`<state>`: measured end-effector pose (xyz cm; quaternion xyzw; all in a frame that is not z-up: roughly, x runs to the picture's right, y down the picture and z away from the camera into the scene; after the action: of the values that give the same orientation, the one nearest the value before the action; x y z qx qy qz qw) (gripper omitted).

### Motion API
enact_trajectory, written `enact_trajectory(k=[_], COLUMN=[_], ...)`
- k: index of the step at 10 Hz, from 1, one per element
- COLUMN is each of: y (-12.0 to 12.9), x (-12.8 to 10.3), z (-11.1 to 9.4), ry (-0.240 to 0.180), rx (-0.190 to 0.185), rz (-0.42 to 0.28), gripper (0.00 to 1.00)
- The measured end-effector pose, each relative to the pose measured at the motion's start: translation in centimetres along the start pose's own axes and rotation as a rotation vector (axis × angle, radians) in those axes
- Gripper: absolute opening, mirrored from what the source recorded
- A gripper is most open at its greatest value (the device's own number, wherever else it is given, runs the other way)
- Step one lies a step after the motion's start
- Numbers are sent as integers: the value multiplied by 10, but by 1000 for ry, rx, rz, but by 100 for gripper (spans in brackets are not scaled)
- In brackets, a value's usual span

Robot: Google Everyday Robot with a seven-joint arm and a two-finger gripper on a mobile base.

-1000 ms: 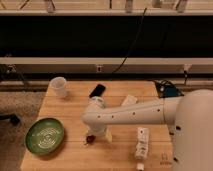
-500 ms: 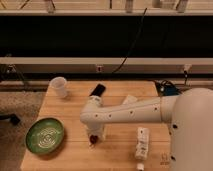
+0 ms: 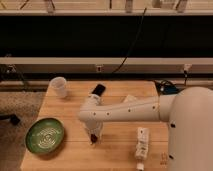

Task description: Place the pepper on the white sponge

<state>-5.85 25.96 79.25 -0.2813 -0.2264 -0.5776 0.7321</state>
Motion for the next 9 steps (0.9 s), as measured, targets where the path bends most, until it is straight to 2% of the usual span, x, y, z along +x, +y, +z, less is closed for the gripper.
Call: enact_trajectory(k=[4, 7, 9], y=[-5, -8, -9], x=[4, 29, 40], z=[-19, -47, -62], ry=[11, 13, 19], rx=[38, 86, 100], rz=[-15, -6, -2], gripper=[0, 0, 0])
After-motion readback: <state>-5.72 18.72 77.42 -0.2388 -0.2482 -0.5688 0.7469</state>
